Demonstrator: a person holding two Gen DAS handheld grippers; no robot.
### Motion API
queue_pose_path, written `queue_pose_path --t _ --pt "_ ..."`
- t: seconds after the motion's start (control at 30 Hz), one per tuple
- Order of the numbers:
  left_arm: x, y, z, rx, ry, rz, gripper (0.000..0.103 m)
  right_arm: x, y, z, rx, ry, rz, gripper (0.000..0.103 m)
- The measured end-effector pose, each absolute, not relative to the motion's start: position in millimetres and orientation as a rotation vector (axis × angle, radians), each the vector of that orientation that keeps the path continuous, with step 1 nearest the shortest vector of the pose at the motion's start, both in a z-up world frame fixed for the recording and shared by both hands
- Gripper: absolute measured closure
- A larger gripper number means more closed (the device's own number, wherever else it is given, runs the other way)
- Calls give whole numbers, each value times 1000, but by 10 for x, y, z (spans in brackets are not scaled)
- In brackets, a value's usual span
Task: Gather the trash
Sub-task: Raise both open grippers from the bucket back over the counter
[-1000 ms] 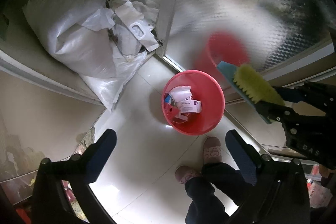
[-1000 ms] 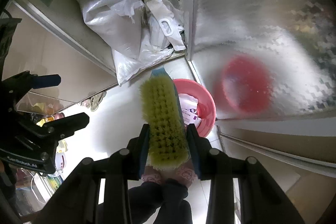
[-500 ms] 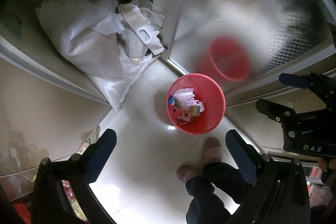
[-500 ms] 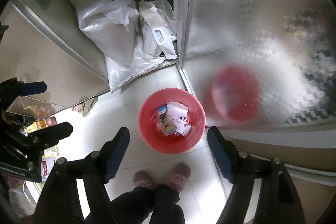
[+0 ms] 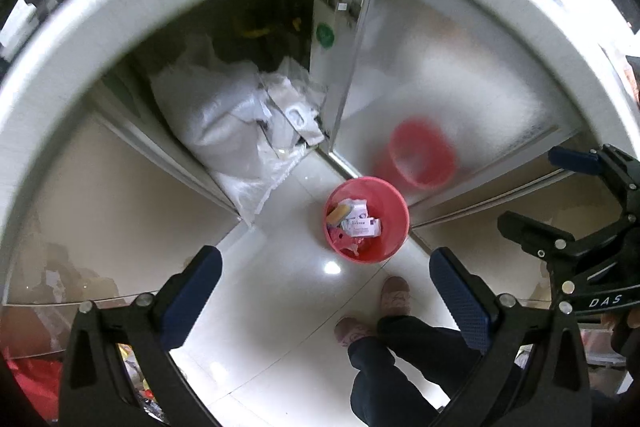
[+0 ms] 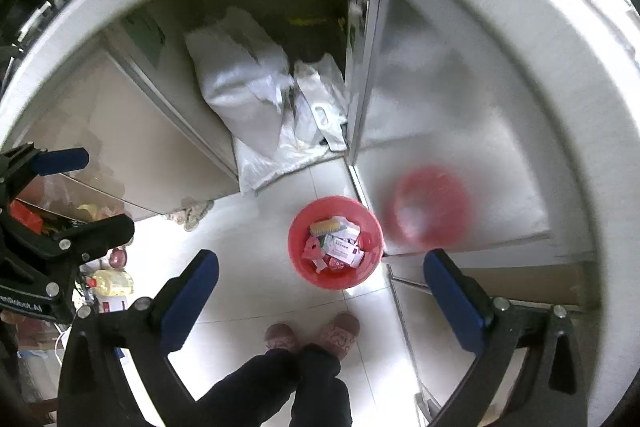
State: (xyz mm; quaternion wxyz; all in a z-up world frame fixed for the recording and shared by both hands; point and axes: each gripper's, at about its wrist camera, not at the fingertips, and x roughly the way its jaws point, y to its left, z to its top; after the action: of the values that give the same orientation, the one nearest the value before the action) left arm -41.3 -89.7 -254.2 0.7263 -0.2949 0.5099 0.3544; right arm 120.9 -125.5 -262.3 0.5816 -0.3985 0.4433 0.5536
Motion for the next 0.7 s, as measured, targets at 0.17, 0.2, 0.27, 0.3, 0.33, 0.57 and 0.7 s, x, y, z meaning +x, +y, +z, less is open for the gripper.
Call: queue_pose_path --t 0.17,0.2,0.27,0.3,0.33,0.57,0.7 --pt "-406 -1019 -1931 -643 1056 804 0 1185 -1406 -2068 -917 984 1318 1" --pt "-403 -1043 -1794 -639 1037 809 0 1188 -1428 -1982 -910 978 1320 1" --pt "-383 -1100 -1555 -622 1012 819 0 1211 -1484 -1736 -878 969 1324 1" --pt "-371 -1117 -1458 -613 1002 822 0 1239 -1492 -1635 -866 964 1326 1" --pt "-358 -1139 -1342 -605 988 823 0 1259 -1505 -1529 -852 957 1327 1" --pt "-276 -1247 -530 -524 885 822 0 1373 -1648 -662 -744 866 1319 1" --pt "-220 -1320 -131 -478 830 822 0 1410 -1729 -308 -696 818 1318 1"
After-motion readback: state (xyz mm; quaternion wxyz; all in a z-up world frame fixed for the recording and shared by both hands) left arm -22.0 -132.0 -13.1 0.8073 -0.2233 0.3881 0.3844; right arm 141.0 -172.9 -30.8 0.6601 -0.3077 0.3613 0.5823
